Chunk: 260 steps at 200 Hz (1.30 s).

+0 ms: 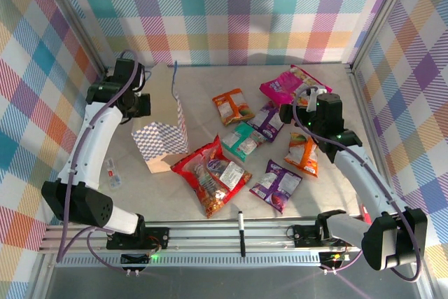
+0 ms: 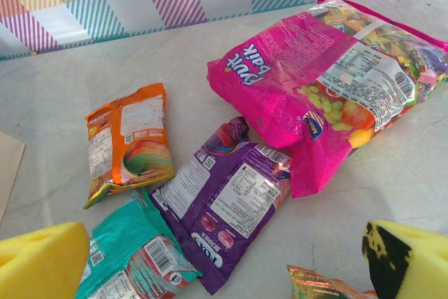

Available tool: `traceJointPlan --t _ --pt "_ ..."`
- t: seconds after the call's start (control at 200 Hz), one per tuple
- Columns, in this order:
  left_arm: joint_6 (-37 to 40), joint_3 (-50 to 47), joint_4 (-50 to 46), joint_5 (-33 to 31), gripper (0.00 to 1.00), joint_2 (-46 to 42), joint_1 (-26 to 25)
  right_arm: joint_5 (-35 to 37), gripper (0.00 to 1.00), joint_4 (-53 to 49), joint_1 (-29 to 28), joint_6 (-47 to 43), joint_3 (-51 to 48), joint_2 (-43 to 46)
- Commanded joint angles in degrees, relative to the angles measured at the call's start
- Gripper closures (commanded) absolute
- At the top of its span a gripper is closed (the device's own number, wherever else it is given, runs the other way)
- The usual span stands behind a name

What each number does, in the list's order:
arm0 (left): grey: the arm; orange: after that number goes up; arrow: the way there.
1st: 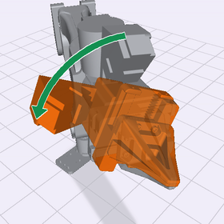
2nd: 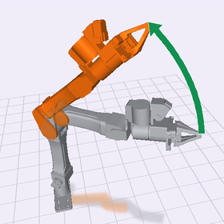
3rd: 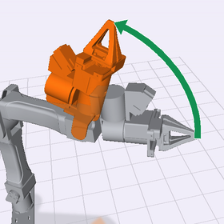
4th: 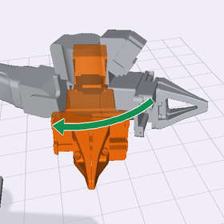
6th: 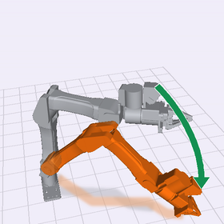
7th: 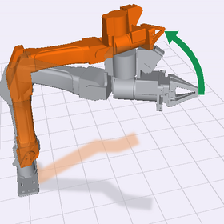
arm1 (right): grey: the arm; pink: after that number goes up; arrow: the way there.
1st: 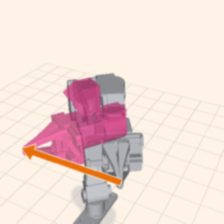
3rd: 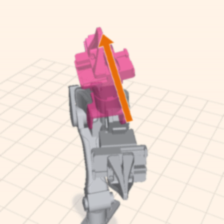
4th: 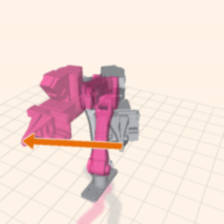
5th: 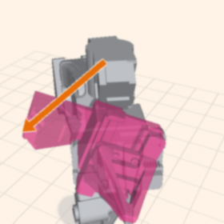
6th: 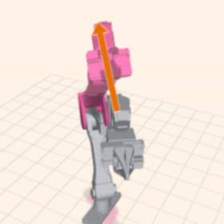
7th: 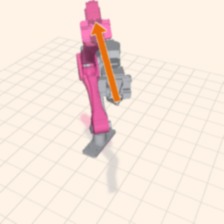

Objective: Place the snacks into the paper bag

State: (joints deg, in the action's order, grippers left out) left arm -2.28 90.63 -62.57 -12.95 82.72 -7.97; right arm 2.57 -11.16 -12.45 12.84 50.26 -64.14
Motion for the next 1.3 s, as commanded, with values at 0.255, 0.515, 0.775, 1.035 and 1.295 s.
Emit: traceJointPlan --t 0.255,0.515,0.775,1.035,1.295 --pt "6.79 -5.35 15.85 9.89 0.92 -2.61 1.36 0.55 0.00 1.06 -0.38 -0.05 1.81 -1.06" --pt "6.56 -5.82 14.11 6.57 0.77 -1.39 1.41 0.96 0.00 -0.16 -0.38 0.19 2.12 -1.87" --pt "2.93 -2.33 11.59 3.27 0.45 -4.66 1.58 -2.25 0.00 -1.84 -0.45 1.33 2.90 -2.63" --pt "0.24 -1.96 10.50 0.21 0.26 -9.53 1.56 -5.93 0.00 -7.17 -2.28 2.18 4.69 -3.01" --pt "-4.13 -2.10 7.32 -1.34 0.20 -15.03 1.58 -7.90 0.00 -13.56 -5.27 2.14 6.10 -2.42"
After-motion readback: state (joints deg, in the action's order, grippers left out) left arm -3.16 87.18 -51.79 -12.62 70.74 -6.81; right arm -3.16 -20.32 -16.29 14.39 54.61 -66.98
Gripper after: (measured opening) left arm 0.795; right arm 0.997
